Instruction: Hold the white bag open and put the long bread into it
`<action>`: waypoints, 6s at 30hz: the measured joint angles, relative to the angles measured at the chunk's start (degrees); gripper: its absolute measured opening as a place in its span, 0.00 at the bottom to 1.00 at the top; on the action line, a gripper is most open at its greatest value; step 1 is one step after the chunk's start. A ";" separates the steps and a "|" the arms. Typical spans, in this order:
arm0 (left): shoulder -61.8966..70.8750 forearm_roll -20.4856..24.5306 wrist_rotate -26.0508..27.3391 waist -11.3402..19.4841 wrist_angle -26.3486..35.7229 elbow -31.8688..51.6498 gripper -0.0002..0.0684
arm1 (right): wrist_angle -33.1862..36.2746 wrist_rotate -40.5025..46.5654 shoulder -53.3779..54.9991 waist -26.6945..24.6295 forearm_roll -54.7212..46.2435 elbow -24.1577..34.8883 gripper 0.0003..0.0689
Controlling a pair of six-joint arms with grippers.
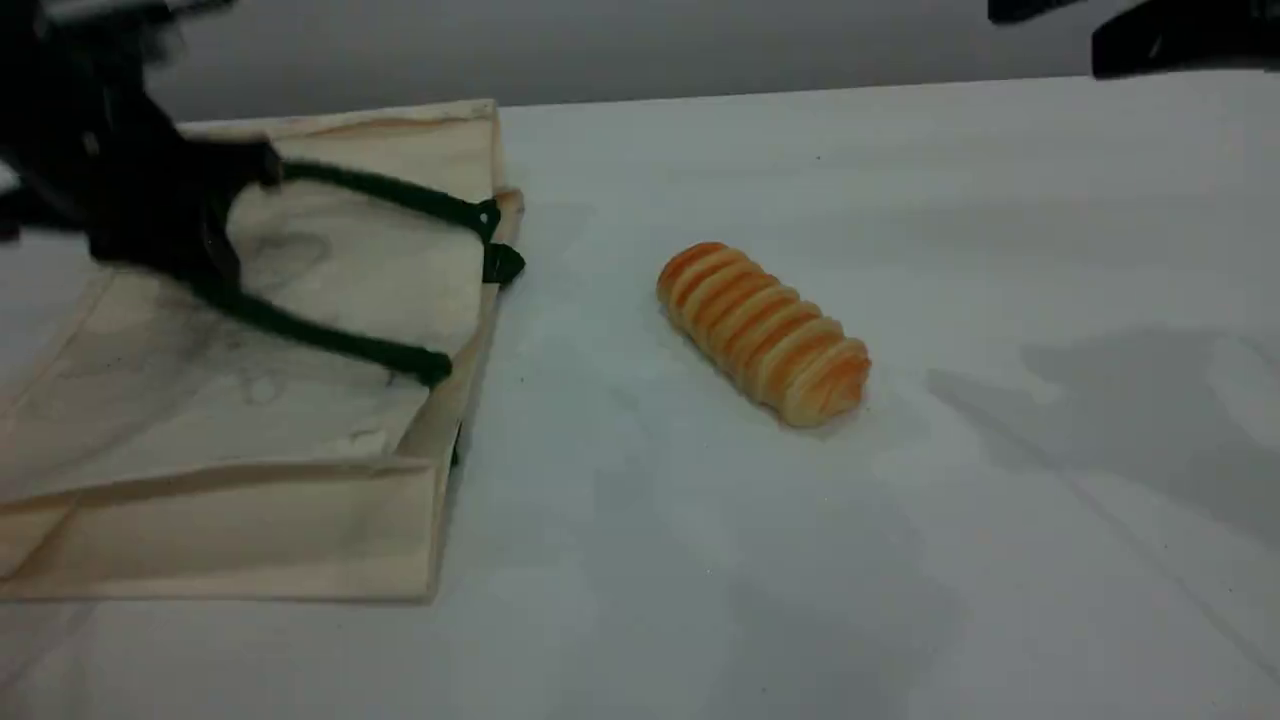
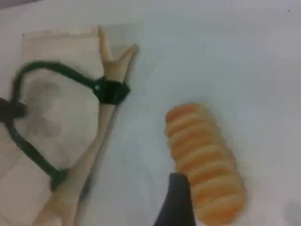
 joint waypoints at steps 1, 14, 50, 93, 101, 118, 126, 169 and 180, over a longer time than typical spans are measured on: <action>-1.27 0.00 0.69 0.00 1.86 -0.83 0.12 | -0.05 -0.74 0.77 0.00 0.65 0.00 0.81; -20.33 -18.39 20.96 -0.05 28.50 -14.01 0.12 | -2.60 -14.65 12.34 8.75 13.56 -0.47 0.81; -37.44 -24.00 22.40 -1.41 48.80 -14.01 0.12 | 0.45 -15.40 28.04 10.46 13.30 -8.46 0.81; -37.44 -25.50 24.10 -4.15 49.67 -14.01 0.12 | 2.00 -15.36 32.35 11.49 13.25 -10.73 0.81; -37.44 -25.19 24.10 -4.15 49.86 -14.01 0.12 | -1.60 -15.36 32.30 11.49 13.25 -10.73 0.81; -37.44 -25.24 24.16 -4.15 49.81 -14.01 0.12 | 2.83 -15.36 35.90 11.44 13.32 -12.53 0.81; -37.44 -25.24 24.16 -4.15 49.91 -14.01 0.12 | 4.33 -15.43 37.66 11.44 13.66 -12.84 0.77; -30.10 -25.46 28.95 -4.05 46.39 -24.67 0.12 | 29.45 12.65 -5.78 0.12 -21.58 -12.36 0.08; -29.22 -32.56 32.69 -5.45 47.60 -25.03 0.12 | 33.59 17.71 -9.13 0.07 -27.07 -12.36 0.07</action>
